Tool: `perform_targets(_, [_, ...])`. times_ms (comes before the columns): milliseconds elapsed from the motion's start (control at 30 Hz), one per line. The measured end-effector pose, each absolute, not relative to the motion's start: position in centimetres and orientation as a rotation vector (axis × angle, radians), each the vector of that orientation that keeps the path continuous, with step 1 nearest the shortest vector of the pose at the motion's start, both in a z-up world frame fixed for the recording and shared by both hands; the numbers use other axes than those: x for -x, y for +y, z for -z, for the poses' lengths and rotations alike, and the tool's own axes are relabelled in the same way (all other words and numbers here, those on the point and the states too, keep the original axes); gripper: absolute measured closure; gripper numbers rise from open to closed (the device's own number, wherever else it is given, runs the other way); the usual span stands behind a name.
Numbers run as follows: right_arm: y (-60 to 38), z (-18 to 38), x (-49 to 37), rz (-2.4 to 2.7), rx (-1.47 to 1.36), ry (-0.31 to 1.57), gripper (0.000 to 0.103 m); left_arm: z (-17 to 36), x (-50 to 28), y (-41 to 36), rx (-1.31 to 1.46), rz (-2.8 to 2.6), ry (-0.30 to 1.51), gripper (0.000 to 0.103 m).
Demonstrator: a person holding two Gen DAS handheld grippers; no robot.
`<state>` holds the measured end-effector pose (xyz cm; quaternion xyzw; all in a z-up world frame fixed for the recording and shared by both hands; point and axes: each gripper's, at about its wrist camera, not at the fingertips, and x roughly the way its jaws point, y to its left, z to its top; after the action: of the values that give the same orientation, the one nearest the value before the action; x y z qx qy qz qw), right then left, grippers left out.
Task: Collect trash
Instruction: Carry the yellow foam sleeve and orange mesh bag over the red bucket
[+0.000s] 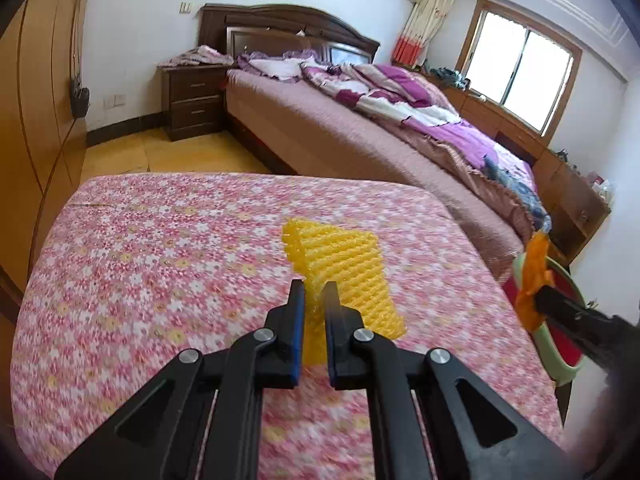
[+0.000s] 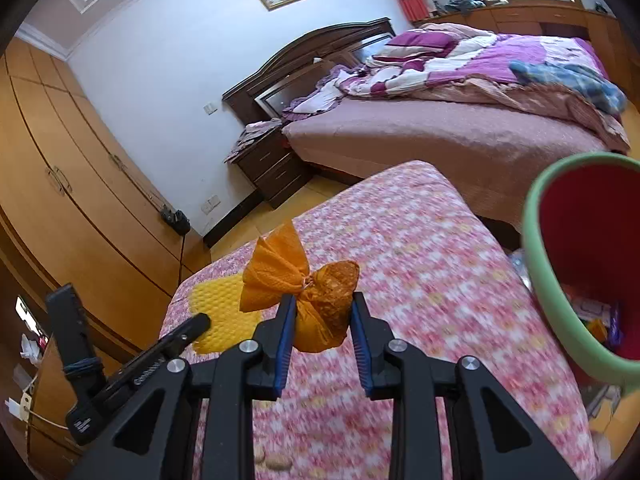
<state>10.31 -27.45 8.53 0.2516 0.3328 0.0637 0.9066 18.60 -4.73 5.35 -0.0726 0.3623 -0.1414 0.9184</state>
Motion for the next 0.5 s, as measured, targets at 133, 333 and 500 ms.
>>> perform_targets(133, [-28.7,-8.7,-8.2,-0.103,-0.533,0.672,0.073,-6.2,-16.2,-5.7,0.143,0.314,0.731,0.095])
perform_targets(333, [-31.1,-8.9,-4.5,-0.058,-0.573,0.641,0.073,-7.5,-13.1,-7.3,0.137,0.331,0.687,0.095])
perform_targets(500, [-33.4,-8.8,-2.3,-0.026,-0.600,0.618,0.073,-8.1,-11.3,-8.7,0.158,0.362,0.682,0.095])
